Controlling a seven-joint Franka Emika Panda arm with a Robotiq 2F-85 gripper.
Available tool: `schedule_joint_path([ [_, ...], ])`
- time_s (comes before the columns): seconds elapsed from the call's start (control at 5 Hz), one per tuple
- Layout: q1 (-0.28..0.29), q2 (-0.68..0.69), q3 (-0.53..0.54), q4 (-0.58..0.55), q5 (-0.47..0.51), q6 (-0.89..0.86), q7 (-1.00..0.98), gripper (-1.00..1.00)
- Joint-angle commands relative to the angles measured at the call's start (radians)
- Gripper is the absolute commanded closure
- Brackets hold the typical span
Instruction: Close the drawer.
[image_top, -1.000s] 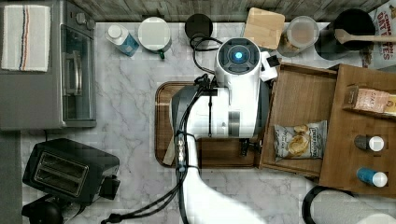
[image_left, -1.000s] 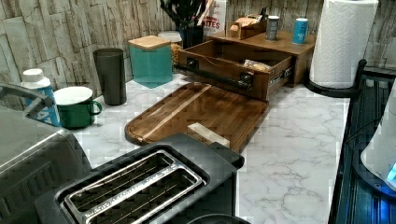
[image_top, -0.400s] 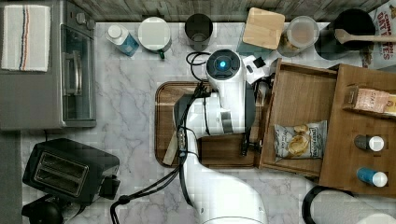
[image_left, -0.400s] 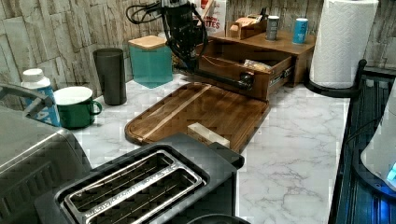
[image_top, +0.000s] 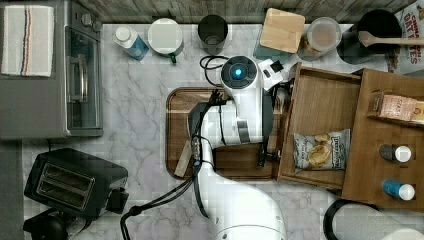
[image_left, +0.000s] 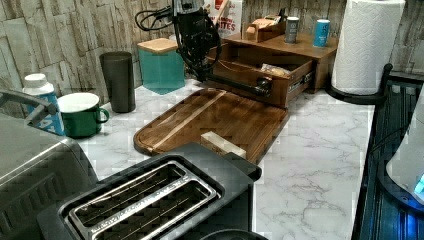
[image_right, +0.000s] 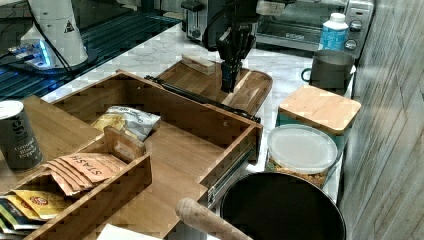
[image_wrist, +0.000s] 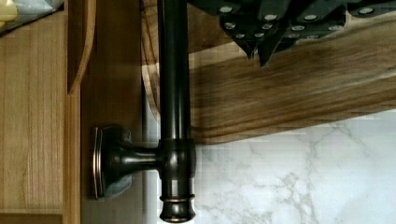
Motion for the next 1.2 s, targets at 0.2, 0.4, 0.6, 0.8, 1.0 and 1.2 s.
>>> schedule_joint_path([
  [0.2, -0.062, 0.019, -0.005, 0.017, 0.047, 0.016, -0.101, 1.0],
  [0.4, -0.07, 0.017, -0.009, -0.035, 0.066, 0.073, -0.082, 1.0],
  [0.6, -0.084, 0.025, -0.006, -0.025, 0.104, 0.047, -0.12, 1.0],
  [0.8, -0.092, 0.022, -0.013, -0.072, 0.128, 0.112, -0.147, 1.0],
  [1.0, -0.109, 0.012, -0.012, -0.075, 0.141, 0.096, -0.182, 1.0],
  [1.2, -0.159, -0.001, 0.014, -0.071, 0.124, 0.075, -0.231, 1.0],
])
